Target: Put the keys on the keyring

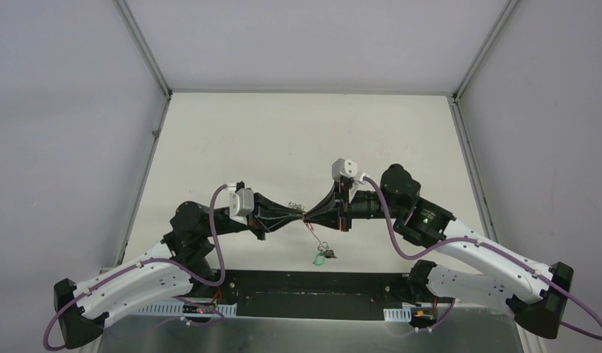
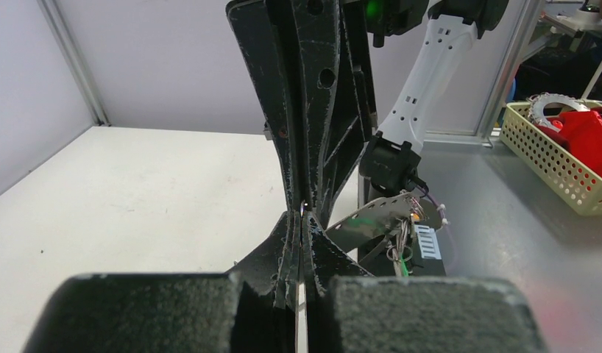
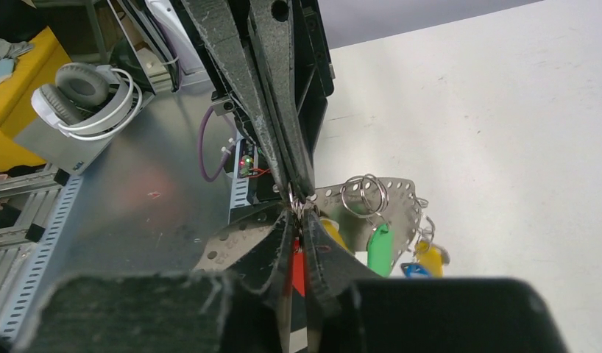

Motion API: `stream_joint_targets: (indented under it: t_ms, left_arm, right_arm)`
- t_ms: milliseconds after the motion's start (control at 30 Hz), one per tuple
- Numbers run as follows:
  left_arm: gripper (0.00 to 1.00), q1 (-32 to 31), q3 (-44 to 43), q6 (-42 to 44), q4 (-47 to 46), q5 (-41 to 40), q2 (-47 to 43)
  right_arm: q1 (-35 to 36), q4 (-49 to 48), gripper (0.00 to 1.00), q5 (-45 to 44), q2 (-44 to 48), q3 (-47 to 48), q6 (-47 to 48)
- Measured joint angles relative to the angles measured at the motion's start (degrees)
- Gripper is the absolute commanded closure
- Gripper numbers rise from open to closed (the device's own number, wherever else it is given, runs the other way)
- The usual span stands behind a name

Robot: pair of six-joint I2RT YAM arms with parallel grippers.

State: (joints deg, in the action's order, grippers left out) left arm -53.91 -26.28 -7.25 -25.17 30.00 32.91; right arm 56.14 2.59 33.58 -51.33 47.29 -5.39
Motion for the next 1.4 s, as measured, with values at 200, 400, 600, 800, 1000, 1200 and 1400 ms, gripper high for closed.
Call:
stream_joint_targets:
  t_ms: [200, 400, 600, 800, 1000, 1200, 1400]
  left_arm:
    - [1.0, 0.0, 0.0, -0.1, 0.0, 0.0, -0.1]
    - [0.71, 0.0, 0.0, 0.1, 1.3, -0.1, -0.8]
    - [0.53, 0.0, -0.7, 2.1, 8.1, -0.3, -4.0]
    - [0.48, 0.0, -5.8, 6.5, 20.1, -1.7, -4.6]
    - [0.47, 0.0, -12.6, 11.3, 31.9, -1.9, 0.4]
    - [0.5, 0.0, -16.3, 13.5, 37.7, -0.6, 8.2]
    - [0.55, -0.2, -16.6, 13.4, 37.6, 1.9, 13.1]
  right_arm:
    - [0.0, -0.2, 1.0, 0.1, 0.0, -0.1, -0.5]
    - [0.1, 0.0, 1.0, 0.2, 0.0, -0.1, -0.3]
    - [0.1, 7.6, 1.0, -0.3, 0.0, 0.5, 1.7]
    - [0.1, 20.2, 1.0, -1.2, -1.9, 6.1, 5.6]
    - [0.1, 32.5, 1.0, -1.9, -7.2, 14.4, 9.6]
    - [0.0, 44.3, 1.0, -2.9, -14.4, 21.9, 12.0]
    - [-1.5, 51.5, 1.0, -0.7, -19.2, 26.4, 12.1]
